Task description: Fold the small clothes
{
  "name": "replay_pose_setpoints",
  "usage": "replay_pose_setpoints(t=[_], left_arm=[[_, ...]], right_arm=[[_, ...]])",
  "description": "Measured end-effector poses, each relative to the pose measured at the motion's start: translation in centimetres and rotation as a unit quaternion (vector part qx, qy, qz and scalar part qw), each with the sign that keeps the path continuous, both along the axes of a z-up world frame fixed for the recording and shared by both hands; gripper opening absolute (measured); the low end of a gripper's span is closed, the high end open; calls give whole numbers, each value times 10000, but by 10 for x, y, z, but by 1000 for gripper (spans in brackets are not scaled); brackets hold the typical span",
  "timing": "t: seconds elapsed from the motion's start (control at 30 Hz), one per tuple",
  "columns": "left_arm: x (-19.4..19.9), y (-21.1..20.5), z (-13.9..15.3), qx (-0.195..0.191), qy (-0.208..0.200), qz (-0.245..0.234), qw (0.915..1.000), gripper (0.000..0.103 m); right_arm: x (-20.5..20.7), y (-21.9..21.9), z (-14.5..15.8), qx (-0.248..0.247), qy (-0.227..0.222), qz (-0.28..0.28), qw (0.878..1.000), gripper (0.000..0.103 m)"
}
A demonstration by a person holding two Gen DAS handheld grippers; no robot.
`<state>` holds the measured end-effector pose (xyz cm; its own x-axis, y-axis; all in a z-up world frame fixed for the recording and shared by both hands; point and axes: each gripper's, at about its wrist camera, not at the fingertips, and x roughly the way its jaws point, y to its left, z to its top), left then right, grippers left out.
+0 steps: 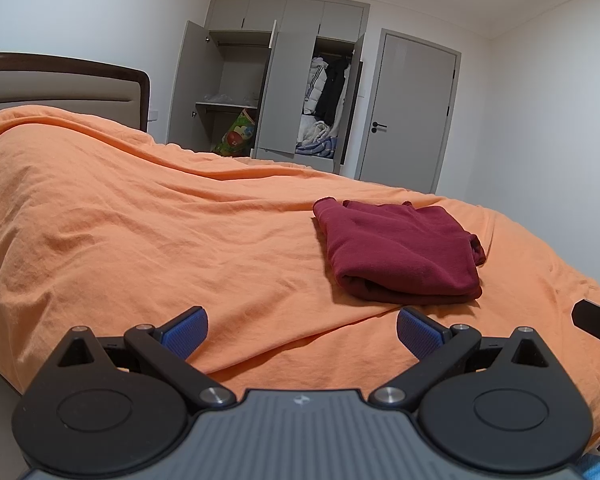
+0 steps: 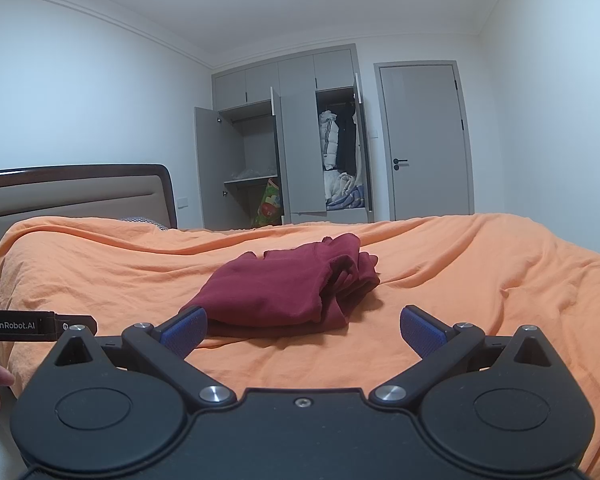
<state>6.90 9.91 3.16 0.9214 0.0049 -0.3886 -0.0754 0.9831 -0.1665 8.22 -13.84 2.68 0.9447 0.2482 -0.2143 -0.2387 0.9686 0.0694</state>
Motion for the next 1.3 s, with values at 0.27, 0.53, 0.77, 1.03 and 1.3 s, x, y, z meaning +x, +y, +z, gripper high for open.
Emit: replay_pose_setpoints(t=[0.27, 0.53, 0.77, 1.03, 1.3], left_arm=[[3, -5, -1, 356, 143, 303, 9988, 103], [2, -3, -1, 310, 137, 276, 9990, 103], [2, -3, -1, 315, 127, 259, 9991, 103], [1, -4, -1, 331, 128, 237, 9991, 103], [1, -4, 0, 345, 131, 251, 9990, 103]], right_arm=[[0, 0, 0, 1, 1, 2, 10000, 103], [0, 0, 0, 2, 1, 4, 10000, 103], [0, 0, 0, -7, 11, 9, 10000, 103], [0, 1, 0, -5, 15, 9, 10000, 103], [0, 1, 0, -10, 25, 11, 10000, 103]])
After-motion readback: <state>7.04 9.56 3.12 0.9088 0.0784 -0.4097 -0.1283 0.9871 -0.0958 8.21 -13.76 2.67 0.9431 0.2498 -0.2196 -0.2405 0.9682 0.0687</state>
